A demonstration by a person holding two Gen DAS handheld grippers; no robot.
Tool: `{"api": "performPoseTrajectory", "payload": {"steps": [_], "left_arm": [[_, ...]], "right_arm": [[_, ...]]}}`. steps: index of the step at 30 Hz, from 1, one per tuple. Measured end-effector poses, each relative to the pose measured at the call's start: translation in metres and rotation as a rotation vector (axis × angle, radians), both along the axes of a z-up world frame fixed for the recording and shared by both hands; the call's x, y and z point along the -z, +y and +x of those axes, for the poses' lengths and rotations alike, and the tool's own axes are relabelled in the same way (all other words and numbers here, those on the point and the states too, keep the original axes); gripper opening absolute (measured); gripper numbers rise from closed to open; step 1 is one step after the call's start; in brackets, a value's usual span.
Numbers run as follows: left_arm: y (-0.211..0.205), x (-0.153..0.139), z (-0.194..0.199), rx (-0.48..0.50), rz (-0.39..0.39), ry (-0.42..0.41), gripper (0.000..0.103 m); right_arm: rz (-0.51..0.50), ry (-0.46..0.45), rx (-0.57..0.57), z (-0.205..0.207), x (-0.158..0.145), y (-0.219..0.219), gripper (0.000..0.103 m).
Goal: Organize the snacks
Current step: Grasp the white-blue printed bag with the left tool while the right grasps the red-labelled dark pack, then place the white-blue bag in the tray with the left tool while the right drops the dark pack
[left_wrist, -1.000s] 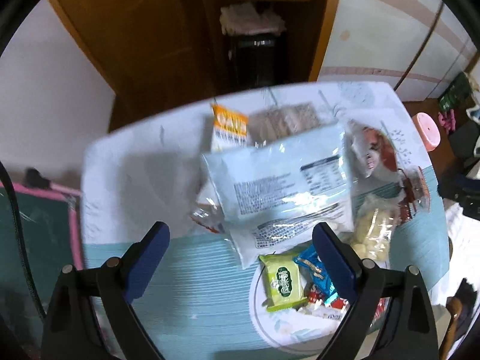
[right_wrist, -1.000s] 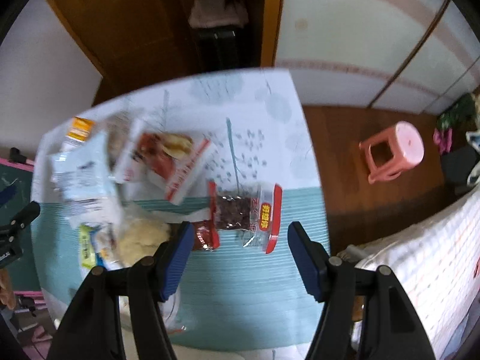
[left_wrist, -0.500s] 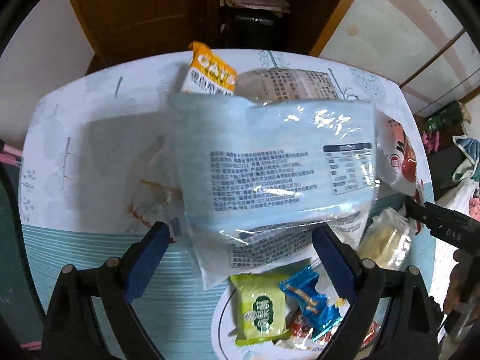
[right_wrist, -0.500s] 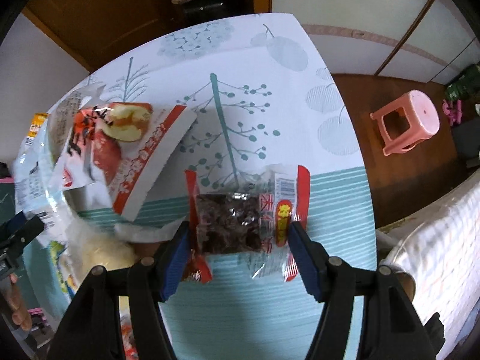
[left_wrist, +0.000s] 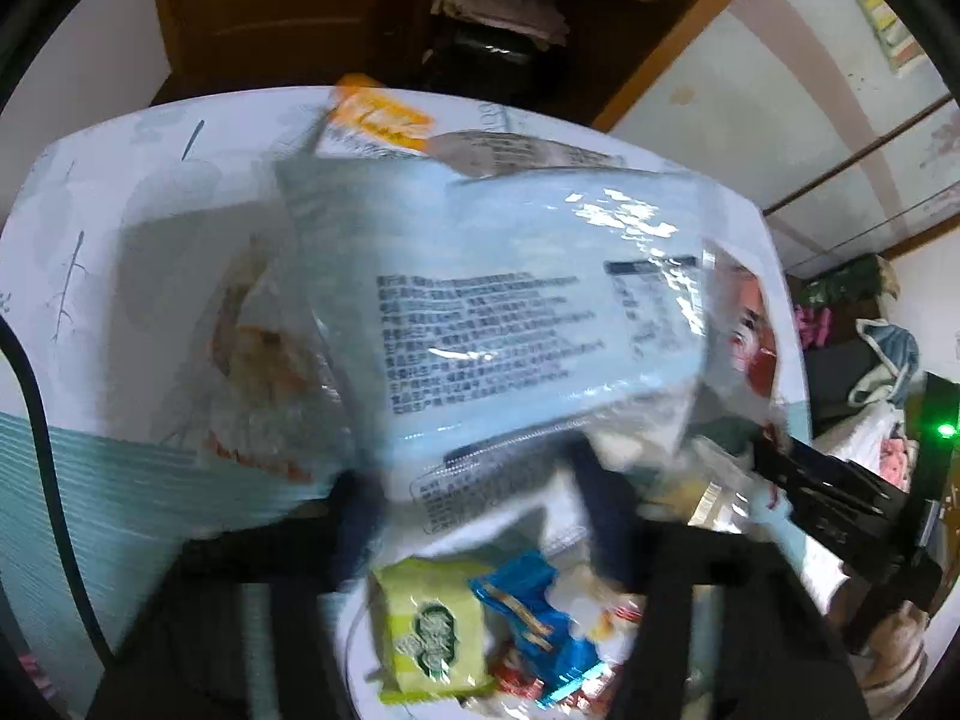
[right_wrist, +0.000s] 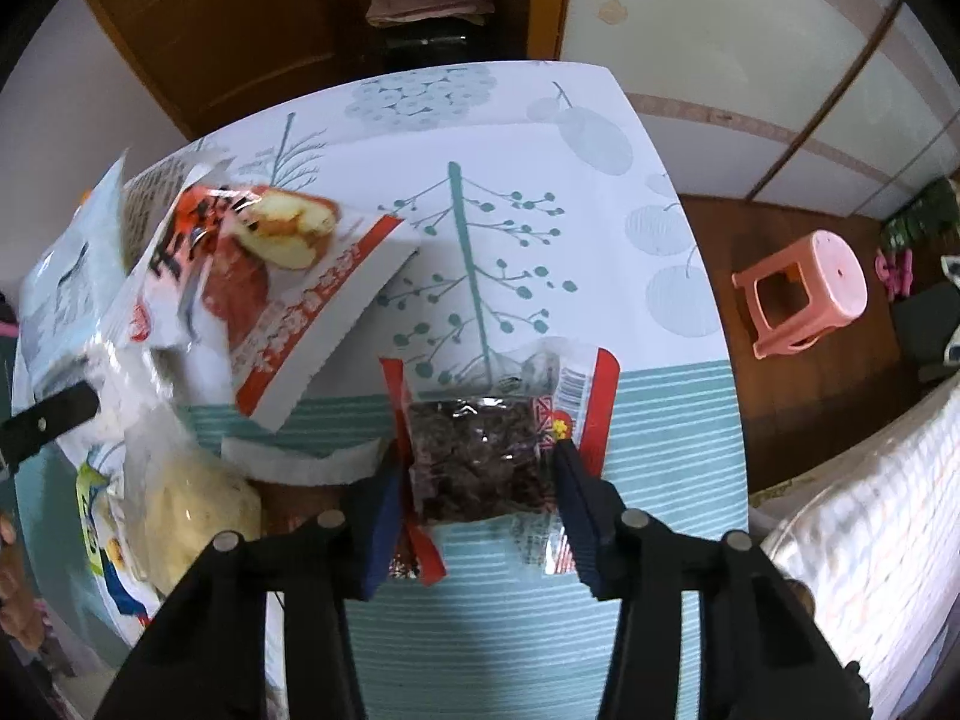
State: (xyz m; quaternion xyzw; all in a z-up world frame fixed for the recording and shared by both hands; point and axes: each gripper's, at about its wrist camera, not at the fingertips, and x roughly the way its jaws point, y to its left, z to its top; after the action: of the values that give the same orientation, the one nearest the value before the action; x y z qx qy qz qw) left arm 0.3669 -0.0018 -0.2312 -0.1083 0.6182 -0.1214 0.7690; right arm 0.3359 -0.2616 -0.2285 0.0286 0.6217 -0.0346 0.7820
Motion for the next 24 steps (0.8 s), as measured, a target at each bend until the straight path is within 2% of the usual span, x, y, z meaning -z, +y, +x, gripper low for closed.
{"api": "performPoseTrajectory", "payload": {"steps": [2,6,7,12,18,24], "left_arm": [[-0.001,-0.003,-0.005,0.004,0.001,-0.001,0.029],[-0.002,-0.014,-0.018,0.022,0.057,-0.045,0.019],[-0.001,-0.018,-0.021,0.020,0.064,-0.056,0.010],[0.005,-0.054,-0.040,0.018,0.066,-0.138,0.006],[0.011,-0.111,-0.069,0.031,0.070,-0.243,0.005],[0.023,-0.195,-0.131,0.067,0.021,-0.390,0.005]], "right_arm": [[-0.005,-0.010,-0.016,-0.005,-0.002,0.002,0.042],[-0.012,-0.040,-0.048,-0.014,-0.010,0.010,0.042],[-0.012,-0.053,-0.052,-0.017,-0.014,0.012,0.042],[-0.002,-0.104,-0.066,-0.030,-0.037,0.019,0.041],[0.022,-0.182,-0.086,-0.051,-0.081,0.022,0.041],[0.061,-0.294,-0.109,-0.088,-0.141,0.028,0.041]]}}
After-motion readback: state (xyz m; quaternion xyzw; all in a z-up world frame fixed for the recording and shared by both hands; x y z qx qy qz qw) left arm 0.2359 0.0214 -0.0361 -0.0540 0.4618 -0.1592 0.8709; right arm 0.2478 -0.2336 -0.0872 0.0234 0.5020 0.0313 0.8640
